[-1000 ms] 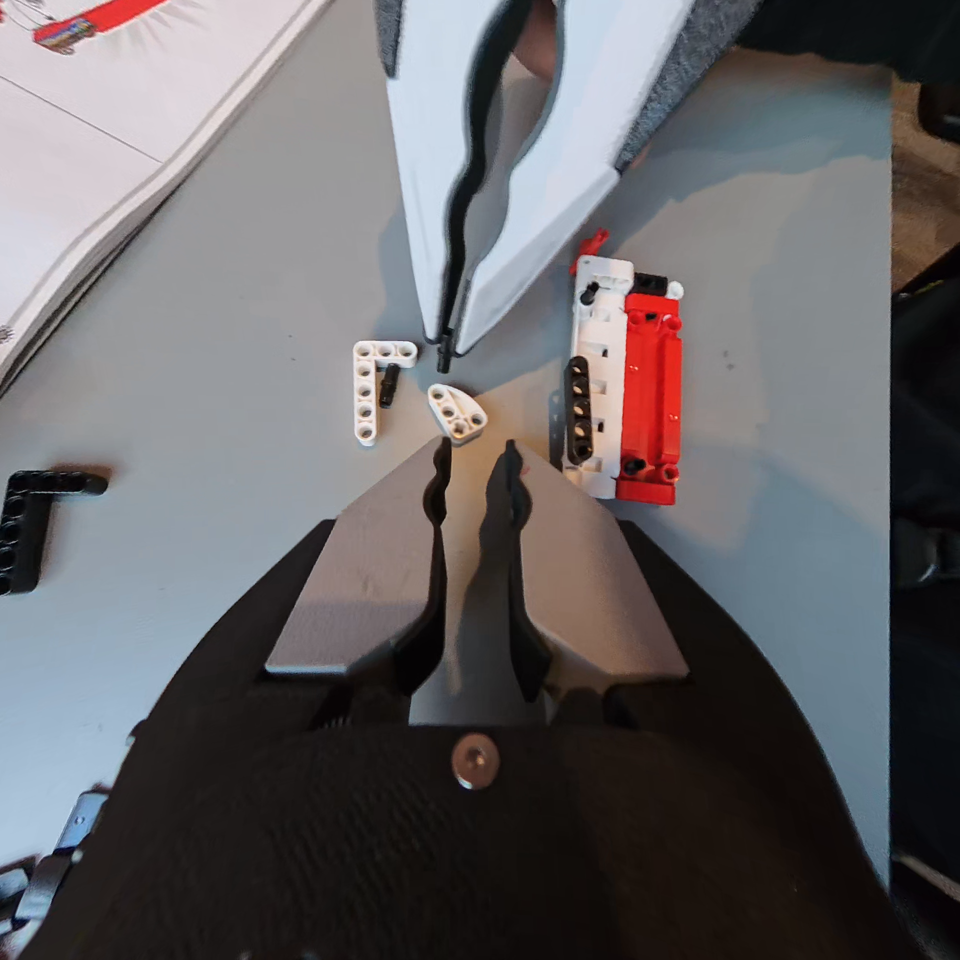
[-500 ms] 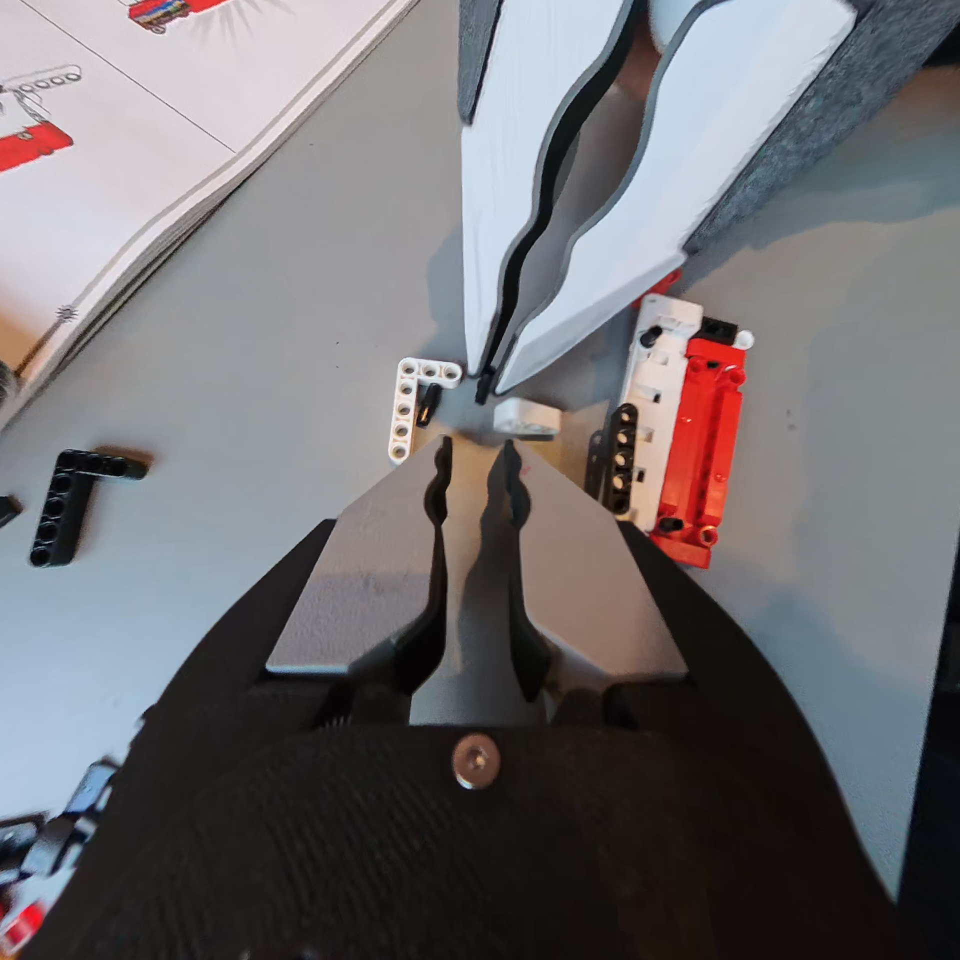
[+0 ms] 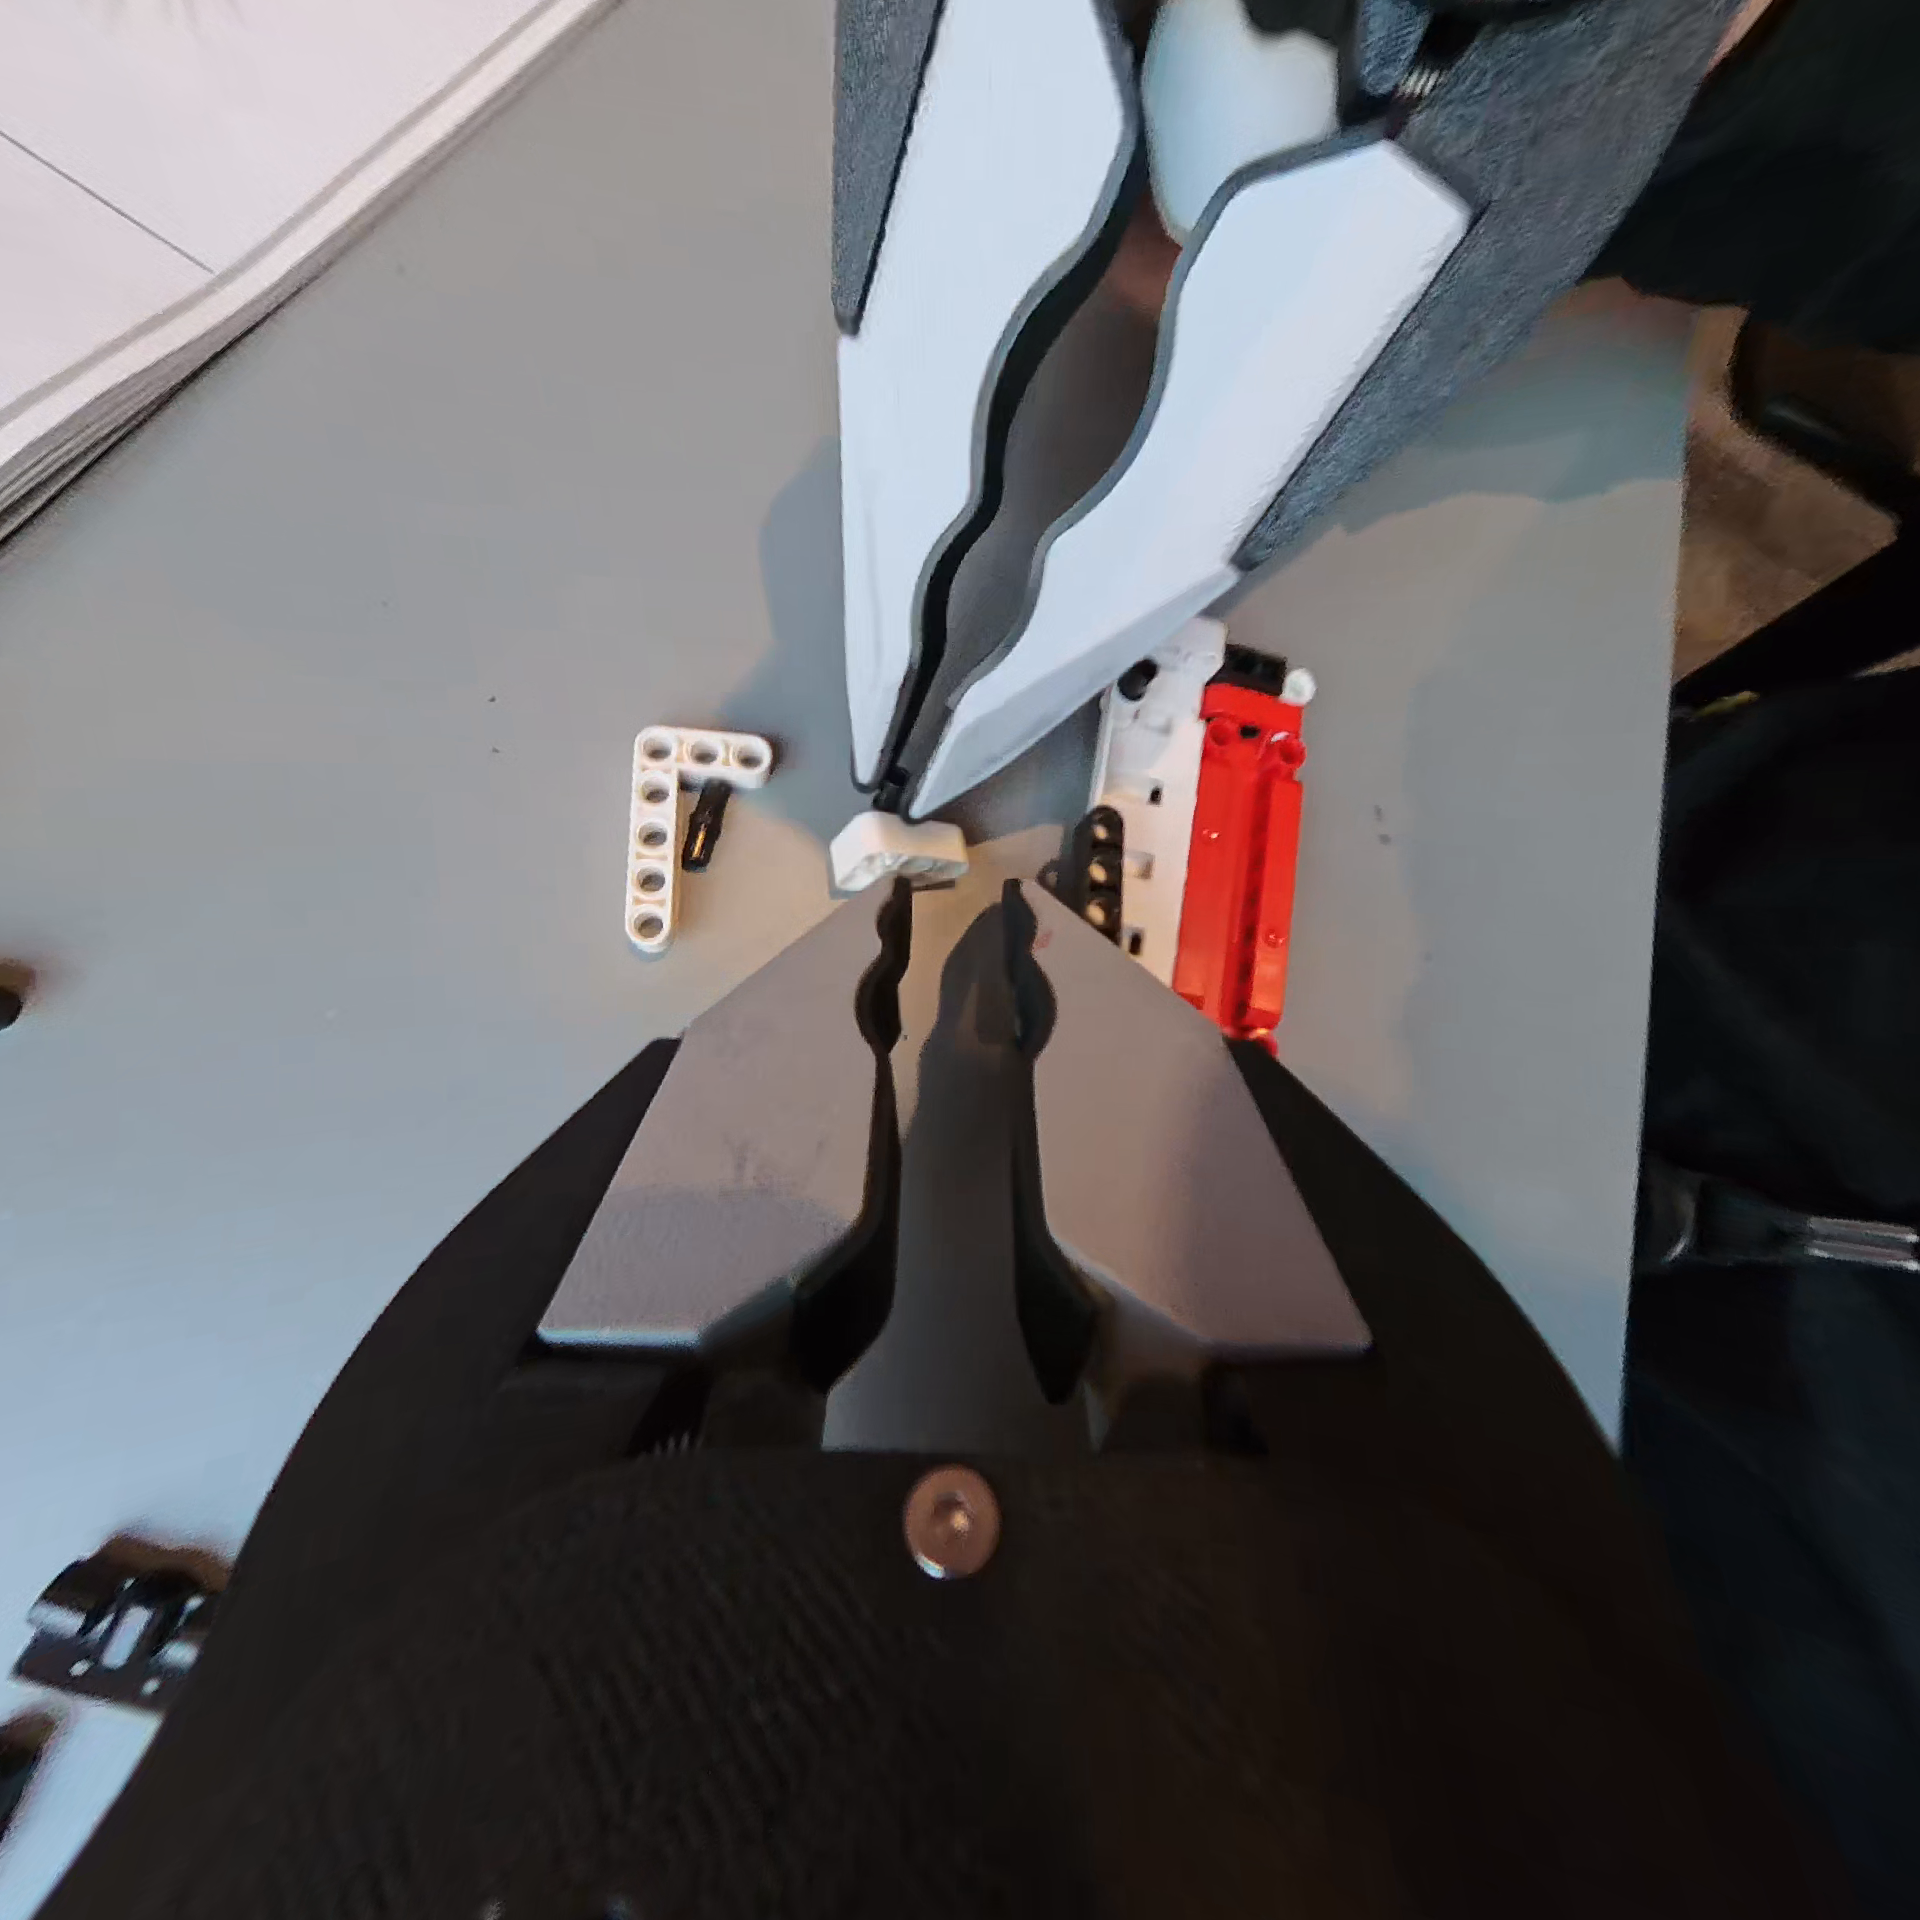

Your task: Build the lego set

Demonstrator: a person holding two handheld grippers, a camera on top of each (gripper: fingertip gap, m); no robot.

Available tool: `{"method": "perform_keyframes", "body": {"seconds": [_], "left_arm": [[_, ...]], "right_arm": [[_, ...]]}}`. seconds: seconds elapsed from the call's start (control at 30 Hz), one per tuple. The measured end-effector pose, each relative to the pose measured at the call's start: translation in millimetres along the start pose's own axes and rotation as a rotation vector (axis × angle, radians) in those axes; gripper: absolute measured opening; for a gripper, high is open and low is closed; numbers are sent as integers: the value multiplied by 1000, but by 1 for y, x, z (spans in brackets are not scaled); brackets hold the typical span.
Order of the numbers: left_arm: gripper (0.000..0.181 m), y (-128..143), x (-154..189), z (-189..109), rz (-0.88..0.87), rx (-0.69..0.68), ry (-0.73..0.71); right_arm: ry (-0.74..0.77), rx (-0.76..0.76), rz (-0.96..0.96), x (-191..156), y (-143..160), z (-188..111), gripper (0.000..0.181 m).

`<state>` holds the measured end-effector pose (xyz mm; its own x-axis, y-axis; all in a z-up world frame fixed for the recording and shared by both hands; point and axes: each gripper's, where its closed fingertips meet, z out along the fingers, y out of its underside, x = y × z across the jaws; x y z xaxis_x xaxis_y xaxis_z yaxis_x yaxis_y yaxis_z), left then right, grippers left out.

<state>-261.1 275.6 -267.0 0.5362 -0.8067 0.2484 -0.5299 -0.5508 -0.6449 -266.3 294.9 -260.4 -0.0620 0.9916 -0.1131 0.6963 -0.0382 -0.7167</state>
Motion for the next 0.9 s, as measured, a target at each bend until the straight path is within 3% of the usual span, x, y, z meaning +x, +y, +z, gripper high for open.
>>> {"method": "perform_keyframes", "body": {"seconds": [0.1, 0.3, 0.47, 0.63, 0.9], "left_arm": [[14, 0, -8, 1, 26, -19, -66], [13, -12, 2, -6, 17, 38, -21], [18, -17, -10, -3, 19, 33, -55], [22, -11, -19, -6, 116, -27, -135], [26, -10, -18, 3, 281, -49, -91]], "right_arm": [[17, 5, -10, 3, -3, 3, 4], [61, -17, -14, 16, 4, -1, 4], [66, 3, 8, 19, 5, -4, 4], [59, 33, 15, 19, 1, -17, 4], [-7, 42, 26, 8, -1, -15, 4]]}}
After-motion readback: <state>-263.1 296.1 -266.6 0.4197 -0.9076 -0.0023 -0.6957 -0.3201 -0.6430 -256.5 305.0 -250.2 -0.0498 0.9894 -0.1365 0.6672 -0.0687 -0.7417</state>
